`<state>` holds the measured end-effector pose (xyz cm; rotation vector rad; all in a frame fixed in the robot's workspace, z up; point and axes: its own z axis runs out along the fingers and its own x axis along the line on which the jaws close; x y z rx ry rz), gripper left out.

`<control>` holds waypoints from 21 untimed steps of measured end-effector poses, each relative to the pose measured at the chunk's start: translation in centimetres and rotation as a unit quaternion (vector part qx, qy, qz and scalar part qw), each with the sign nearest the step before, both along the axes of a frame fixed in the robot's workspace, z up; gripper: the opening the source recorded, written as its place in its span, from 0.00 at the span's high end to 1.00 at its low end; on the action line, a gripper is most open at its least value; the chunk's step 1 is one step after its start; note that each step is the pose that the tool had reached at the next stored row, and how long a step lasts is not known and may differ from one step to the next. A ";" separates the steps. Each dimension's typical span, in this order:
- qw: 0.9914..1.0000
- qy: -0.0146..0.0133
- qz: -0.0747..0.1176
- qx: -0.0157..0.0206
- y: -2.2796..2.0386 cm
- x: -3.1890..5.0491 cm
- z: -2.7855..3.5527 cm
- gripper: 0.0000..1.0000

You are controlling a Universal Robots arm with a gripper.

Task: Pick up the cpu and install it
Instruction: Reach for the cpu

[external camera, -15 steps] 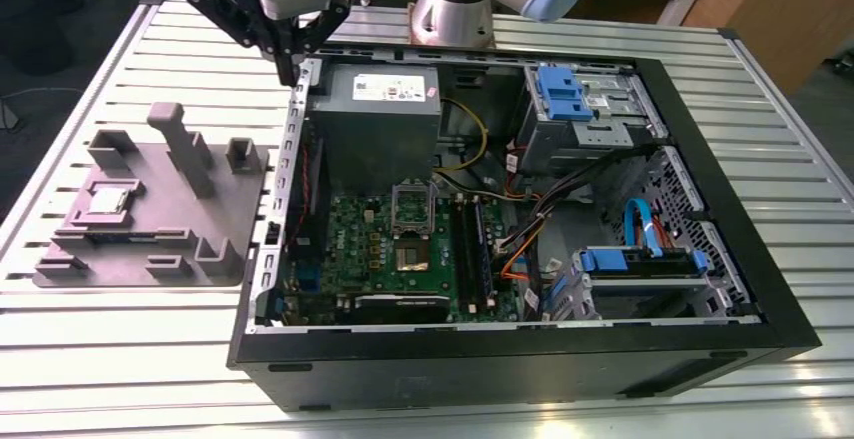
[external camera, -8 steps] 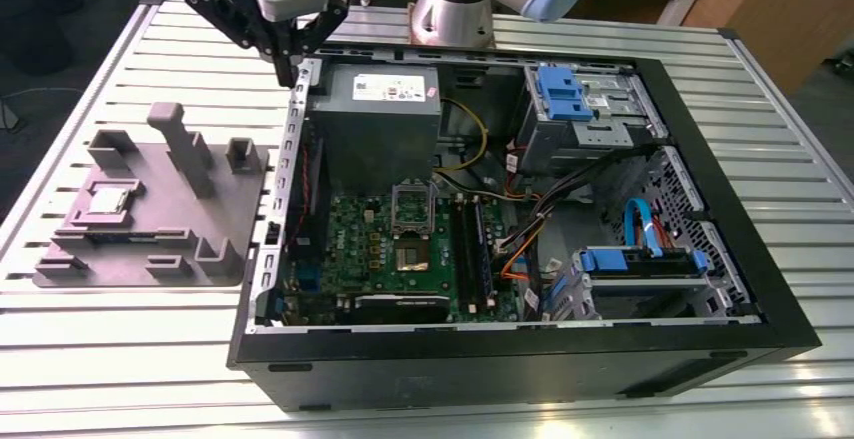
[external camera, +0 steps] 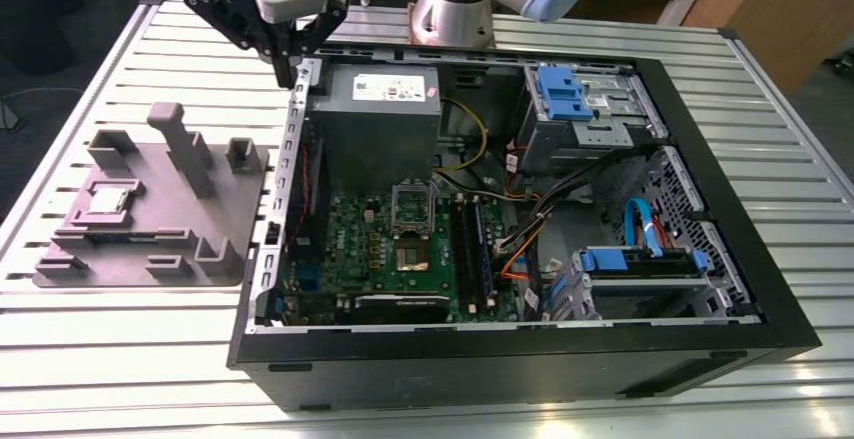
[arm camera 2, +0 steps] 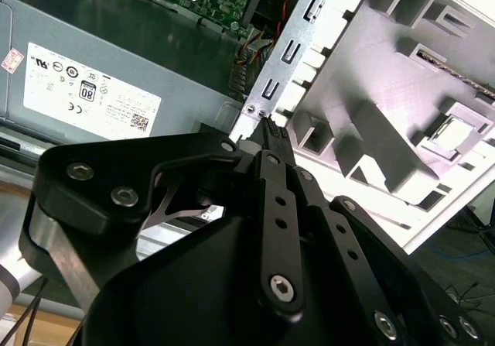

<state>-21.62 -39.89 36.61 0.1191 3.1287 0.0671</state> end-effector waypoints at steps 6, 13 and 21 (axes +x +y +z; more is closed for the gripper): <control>1.000 0.001 0.000 0.000 0.00 -0.03 -0.11 0.90; 1.000 0.002 0.000 0.000 0.00 -0.10 -0.22 0.90; 1.000 0.002 0.000 0.000 0.00 -0.28 -0.40 0.90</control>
